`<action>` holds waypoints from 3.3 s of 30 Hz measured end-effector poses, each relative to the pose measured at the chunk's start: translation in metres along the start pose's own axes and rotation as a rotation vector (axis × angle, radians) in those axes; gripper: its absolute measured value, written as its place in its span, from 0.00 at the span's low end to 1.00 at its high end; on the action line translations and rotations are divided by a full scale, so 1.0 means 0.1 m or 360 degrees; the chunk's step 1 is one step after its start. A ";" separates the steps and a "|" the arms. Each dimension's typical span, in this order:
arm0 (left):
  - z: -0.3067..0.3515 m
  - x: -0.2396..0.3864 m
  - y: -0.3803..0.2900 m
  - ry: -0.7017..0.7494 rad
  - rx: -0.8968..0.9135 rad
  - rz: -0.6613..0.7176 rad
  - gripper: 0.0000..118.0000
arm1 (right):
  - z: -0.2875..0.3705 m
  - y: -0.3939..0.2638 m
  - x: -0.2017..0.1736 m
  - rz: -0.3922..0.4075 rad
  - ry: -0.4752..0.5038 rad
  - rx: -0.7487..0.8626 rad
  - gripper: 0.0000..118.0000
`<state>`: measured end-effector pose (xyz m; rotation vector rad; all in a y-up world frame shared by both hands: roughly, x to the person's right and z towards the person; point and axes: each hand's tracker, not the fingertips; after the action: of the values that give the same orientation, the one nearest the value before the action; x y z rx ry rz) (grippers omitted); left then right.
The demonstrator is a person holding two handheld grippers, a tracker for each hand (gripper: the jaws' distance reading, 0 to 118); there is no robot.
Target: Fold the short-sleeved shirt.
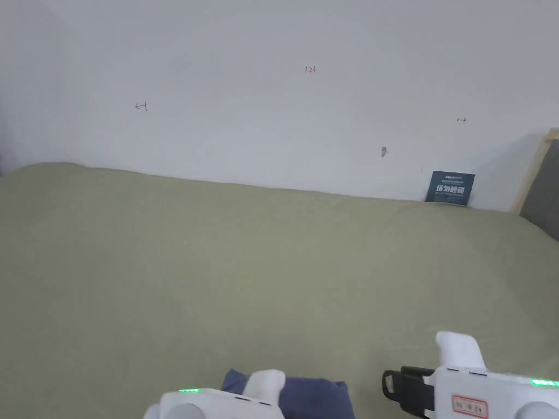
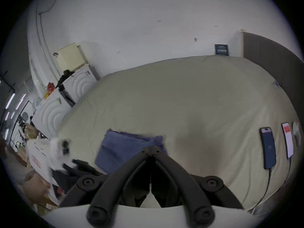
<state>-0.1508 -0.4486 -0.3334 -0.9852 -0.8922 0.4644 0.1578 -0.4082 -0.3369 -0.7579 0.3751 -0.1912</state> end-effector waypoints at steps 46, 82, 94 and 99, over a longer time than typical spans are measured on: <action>0.69 -1.68 0.26 0.0073 0.0198 0.0491 0.20 | -1.18 -0.30 -1.60 0.0356 -0.0625 0.0349 0.00; 4.44 -2.09 0.16 0.1768 0.0945 0.0161 0.52 | -1.78 -0.07 -3.97 0.0307 -0.0175 0.0426 0.00; 2.08 -0.01 -0.06 0.1526 0.1400 -0.0223 0.06 | -0.48 -0.14 -1.72 0.0181 -0.0464 0.0631 0.00; 1.19 0.37 -0.12 0.1452 0.1223 -0.0247 0.06 | 0.05 -0.24 -1.04 0.0309 -0.0650 0.0733 0.01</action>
<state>-0.2271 -0.3673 -0.2771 -0.3213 0.0664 0.1495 0.0638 -0.3905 -0.2899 -0.2894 0.0087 0.0628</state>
